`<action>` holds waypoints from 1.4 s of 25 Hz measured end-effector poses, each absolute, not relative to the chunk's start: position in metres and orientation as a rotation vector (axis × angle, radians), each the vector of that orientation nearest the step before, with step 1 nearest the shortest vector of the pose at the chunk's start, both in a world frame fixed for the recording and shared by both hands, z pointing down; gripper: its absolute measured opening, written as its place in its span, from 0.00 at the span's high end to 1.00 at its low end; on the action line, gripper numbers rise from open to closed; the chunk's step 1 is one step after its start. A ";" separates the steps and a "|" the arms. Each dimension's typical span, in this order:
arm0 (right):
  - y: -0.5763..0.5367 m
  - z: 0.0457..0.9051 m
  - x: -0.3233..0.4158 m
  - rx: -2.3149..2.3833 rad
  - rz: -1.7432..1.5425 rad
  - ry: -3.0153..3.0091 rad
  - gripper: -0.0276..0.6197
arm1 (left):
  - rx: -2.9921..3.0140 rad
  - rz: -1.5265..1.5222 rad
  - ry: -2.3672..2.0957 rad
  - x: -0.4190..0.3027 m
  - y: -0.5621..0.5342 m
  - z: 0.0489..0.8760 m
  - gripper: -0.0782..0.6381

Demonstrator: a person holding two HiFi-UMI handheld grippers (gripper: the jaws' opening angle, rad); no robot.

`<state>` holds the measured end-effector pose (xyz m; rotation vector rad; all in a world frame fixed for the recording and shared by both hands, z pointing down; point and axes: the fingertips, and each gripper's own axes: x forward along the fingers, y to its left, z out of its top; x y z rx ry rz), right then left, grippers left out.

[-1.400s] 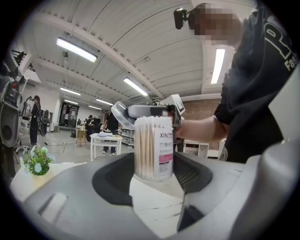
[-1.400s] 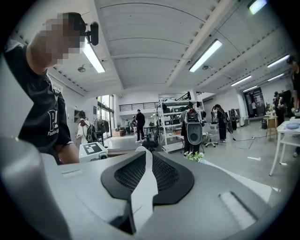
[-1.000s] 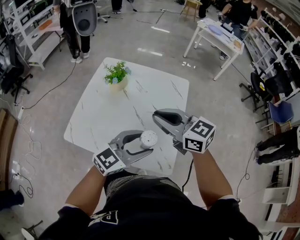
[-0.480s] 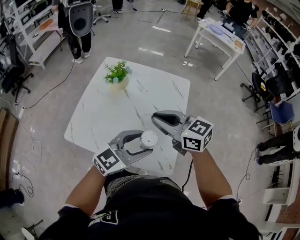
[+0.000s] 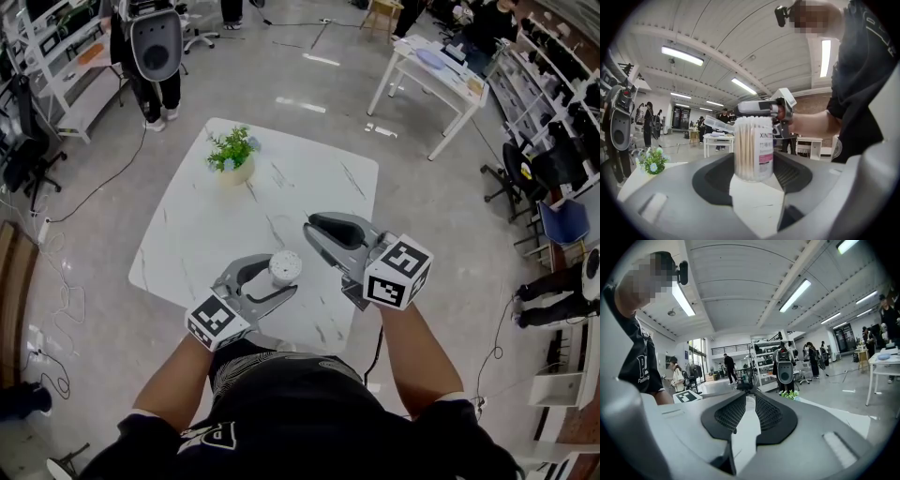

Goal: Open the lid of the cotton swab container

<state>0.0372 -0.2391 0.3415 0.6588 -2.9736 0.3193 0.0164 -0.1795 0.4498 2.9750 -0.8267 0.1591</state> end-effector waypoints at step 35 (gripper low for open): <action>-0.213 0.447 0.096 1.145 0.337 -2.680 0.96 | 2.788 0.211 -1.239 -0.041 -0.211 0.464 0.46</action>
